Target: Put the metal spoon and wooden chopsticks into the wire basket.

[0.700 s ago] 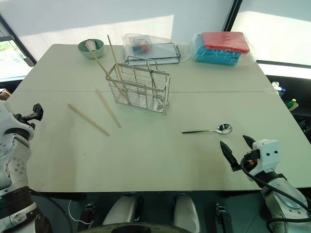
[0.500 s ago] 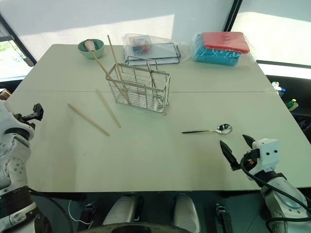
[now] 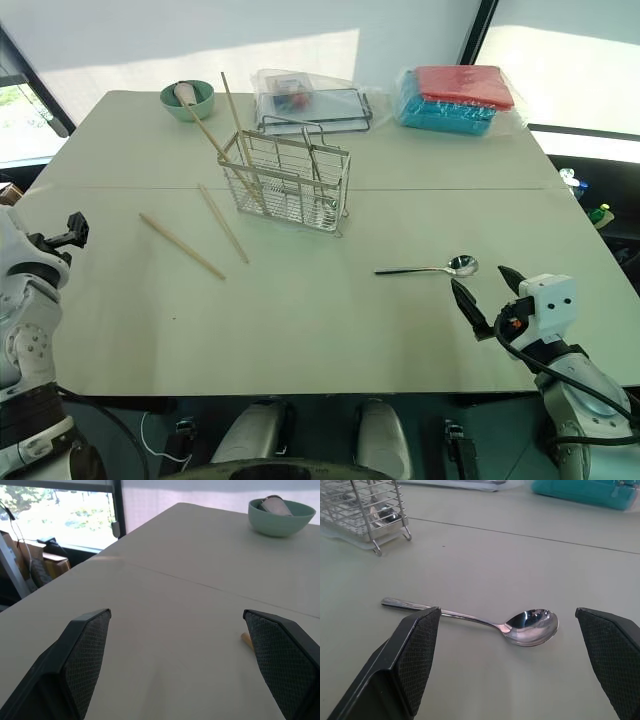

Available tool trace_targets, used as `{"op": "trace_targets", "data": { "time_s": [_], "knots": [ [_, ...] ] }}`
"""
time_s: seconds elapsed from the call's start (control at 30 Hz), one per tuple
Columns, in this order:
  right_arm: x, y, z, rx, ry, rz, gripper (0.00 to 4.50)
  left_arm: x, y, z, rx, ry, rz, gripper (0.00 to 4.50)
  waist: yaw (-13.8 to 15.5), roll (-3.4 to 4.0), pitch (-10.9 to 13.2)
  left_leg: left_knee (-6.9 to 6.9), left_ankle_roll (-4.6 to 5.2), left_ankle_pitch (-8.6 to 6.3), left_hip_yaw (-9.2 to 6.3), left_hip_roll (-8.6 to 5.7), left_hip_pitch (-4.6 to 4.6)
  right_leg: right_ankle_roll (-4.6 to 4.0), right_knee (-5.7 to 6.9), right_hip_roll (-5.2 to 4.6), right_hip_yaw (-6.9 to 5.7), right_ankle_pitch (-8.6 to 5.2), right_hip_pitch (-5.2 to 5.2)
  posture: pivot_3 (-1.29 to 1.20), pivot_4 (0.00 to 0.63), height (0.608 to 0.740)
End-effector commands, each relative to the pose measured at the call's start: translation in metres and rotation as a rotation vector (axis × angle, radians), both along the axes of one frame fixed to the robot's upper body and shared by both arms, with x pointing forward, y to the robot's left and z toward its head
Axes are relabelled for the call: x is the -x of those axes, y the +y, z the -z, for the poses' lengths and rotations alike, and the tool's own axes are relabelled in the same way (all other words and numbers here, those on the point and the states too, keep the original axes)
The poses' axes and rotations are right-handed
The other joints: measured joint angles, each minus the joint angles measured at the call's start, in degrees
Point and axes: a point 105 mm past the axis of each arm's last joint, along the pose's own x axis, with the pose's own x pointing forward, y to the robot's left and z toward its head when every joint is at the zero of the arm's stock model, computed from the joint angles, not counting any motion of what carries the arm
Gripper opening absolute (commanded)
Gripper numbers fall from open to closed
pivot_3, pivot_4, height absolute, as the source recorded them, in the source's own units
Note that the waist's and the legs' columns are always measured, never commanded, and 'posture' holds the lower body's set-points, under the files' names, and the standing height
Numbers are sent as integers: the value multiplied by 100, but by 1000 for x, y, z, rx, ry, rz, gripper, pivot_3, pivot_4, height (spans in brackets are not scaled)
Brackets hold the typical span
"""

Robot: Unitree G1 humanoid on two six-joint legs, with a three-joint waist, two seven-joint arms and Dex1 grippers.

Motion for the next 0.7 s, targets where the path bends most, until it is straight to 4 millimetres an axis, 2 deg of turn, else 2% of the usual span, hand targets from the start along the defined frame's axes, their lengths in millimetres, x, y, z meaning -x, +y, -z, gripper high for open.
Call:
{"op": "trace_targets", "data": {
  "time_s": [0.03, 0.13, 0.27, 0.33, 0.37, 0.4, 0.5, 0.6, 0.7],
  "knots": [
    [-8, 3, -20, 68, -47, -67, 4489, -5, -5, -25, -38, -64, 55, 4496, 0, 1, 1, 0, 0, 0, 1, 0, 0, 0, 0, 0, -1, 0, 0, 0, 150, 667],
    [-19, 5, -43, 128, -84, -146, 4489, -15, -20, -46, -51, -103, 215, 4496, -6, 0, 1, 2, 1, 0, 1, 0, 0, 0, 1, 6, -3, 0, -1, 0, 150, 667],
    [-32, 10, -63, 216, -103, -249, 4489, -24, -45, -73, -78, -133, 430, 4496, -4, 3, 3, 0, 2, 1, 2, 0, 1, -1, 1, 9, -4, 0, 0, 0, 150, 667],
    [-39, 22, -73, 339, -95, -406, 4489, -29, -80, -94, -141, -133, 688, 4496, -2, 5, 7, 3, 3, 2, 4, -5, 0, -1, 1, 7, -3, 0, 1, 0, 150, 667],
    [-41, 26, -75, 382, -89, -458, 4489, -29, -92, -99, -164, -126, 771, 4496, -2, 4, 10, 3, 3, 2, 5, -6, -2, -1, -2, 7, -4, 0, 0, 0, 150, 667],
    [-42, 30, -76, 422, -82, -517, 4489, -29, -105, -101, -190, -108, 870, 4496, -1, 5, 10, 5, 3, 2, 4, -5, -4, -2, -1, 7, -5, 0, 0, 0, 150, 667],
    [-49, 54, -79, 529, -37, -797, 4489, -18, -164, -102, -289, -5, 1304, 4496, -23, 10, 16, 1, 3, 2, 7, -4, 2, -3, -6, 7, -6, -1, 5, 0, 150, 667],
    [-60, 63, -77, 588, 18, -945, 4489, -12, -190, -94, -349, 66, 1512, 4496, -41, 31, 28, 0, 4, 2, 16, -4, 5, -4, -6, 6, -5, -1, 6, 0, 150, 667],
    [-79, 65, -69, 638, 76, -1009, 4489, -11, -208, -86, -392, 107, 1644, 4496, -71, 25, 43, -6, 5, 3, 16, 2, 4, -4, -3, 10, -5, 0, 2, 0, 150, 667]
  ]
}}
